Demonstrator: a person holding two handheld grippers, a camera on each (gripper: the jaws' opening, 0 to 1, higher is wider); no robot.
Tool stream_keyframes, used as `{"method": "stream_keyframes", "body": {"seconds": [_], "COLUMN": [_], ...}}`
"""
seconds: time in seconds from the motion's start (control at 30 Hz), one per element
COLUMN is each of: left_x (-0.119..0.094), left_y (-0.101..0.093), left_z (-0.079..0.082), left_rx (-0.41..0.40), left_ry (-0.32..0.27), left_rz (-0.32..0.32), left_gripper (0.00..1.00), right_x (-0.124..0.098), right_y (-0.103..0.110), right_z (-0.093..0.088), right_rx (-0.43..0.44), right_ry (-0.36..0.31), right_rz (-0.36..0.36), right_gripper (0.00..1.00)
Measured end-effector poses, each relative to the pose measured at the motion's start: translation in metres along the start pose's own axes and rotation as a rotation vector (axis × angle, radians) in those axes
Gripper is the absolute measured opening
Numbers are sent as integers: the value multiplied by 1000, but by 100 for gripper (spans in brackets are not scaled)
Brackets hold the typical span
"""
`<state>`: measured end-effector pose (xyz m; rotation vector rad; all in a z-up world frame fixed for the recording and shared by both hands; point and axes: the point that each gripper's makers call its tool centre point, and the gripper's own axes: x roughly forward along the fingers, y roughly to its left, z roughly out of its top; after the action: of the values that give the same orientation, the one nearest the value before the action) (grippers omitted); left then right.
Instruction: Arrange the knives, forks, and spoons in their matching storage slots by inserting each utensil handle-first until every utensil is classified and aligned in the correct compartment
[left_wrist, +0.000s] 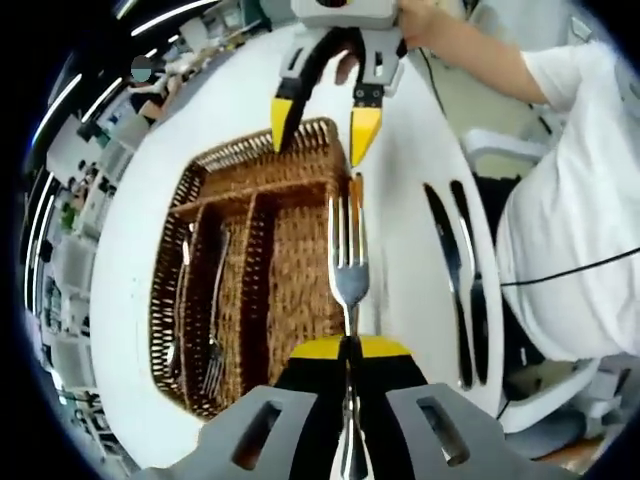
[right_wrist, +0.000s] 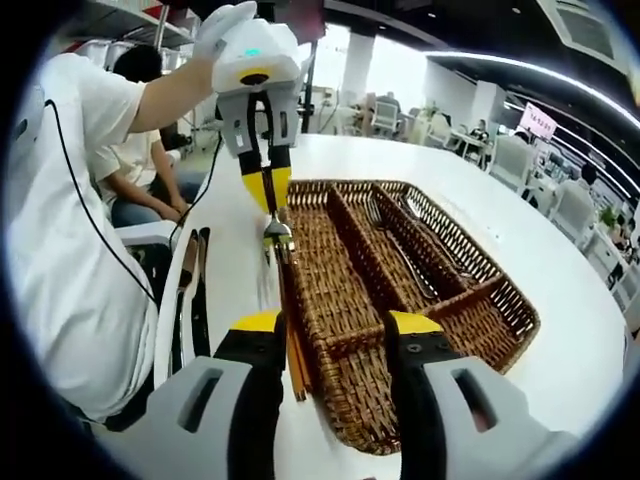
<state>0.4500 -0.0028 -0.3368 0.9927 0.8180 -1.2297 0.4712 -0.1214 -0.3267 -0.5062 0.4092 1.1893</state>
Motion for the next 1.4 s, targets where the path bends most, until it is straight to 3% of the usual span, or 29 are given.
{"method": "stream_keyframes", "body": {"seconds": [0.73,1.4], "left_x": [4,29], "left_y": [44,92], "left_z": [1,11], "left_rx": [-2,-9], "left_ry": [-8,-17], "left_rz": [-8,-7], "left_gripper": [1,1], "right_x": [15,24], "right_y": [-10,-20], "right_z": [18,13], "right_rx": [9,13], "right_ry": [-122,-147], "right_rz": [33,54], "right_gripper": [60,67]}}
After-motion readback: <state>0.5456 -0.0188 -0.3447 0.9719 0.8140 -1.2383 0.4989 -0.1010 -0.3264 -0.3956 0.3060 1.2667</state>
